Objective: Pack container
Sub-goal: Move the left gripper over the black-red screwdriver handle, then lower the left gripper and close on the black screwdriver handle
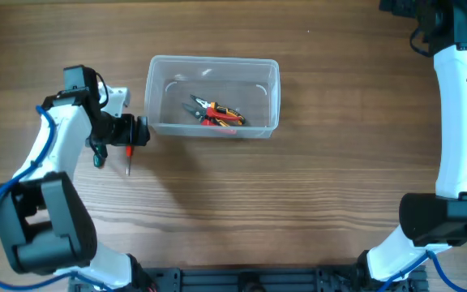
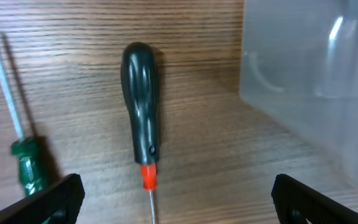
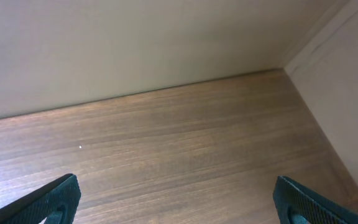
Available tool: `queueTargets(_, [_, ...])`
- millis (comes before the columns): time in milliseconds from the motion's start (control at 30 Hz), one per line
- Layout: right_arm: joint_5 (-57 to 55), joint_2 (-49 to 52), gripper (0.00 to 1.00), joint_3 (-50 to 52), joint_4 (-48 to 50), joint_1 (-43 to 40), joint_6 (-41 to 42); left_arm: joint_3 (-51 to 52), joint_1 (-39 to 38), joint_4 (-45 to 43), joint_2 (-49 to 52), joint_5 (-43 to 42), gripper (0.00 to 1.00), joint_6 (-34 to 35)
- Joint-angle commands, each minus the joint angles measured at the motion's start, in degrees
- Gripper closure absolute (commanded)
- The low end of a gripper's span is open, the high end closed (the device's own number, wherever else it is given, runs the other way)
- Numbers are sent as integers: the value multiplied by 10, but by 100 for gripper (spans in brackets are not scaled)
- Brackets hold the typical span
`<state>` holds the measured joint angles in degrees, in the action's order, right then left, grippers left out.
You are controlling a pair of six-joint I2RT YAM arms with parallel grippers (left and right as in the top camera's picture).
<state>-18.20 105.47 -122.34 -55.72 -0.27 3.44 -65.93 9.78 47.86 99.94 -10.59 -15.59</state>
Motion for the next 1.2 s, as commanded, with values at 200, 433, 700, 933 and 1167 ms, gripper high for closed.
queueTargets(200, [1, -3, 0, -2, 1, 2, 10, -10, 3, -44, 68, 28, 0, 28])
queueTargets(433, [1, -3, 0, -2, 1, 2, 10, -10, 3, -70, 69, 56, 0, 45])
queueTargets(700, [1, -3, 0, -2, 1, 2, 10, -10, 2, -71, 90, 55, 0, 45])
queueTargets(933, [1, -3, 0, -2, 1, 2, 10, -10, 2, -81, 100, 55, 0, 45])
queueTargets(1167, [1, -3, 0, -2, 1, 2, 10, -10, 2, -86, 100, 55, 29, 45])
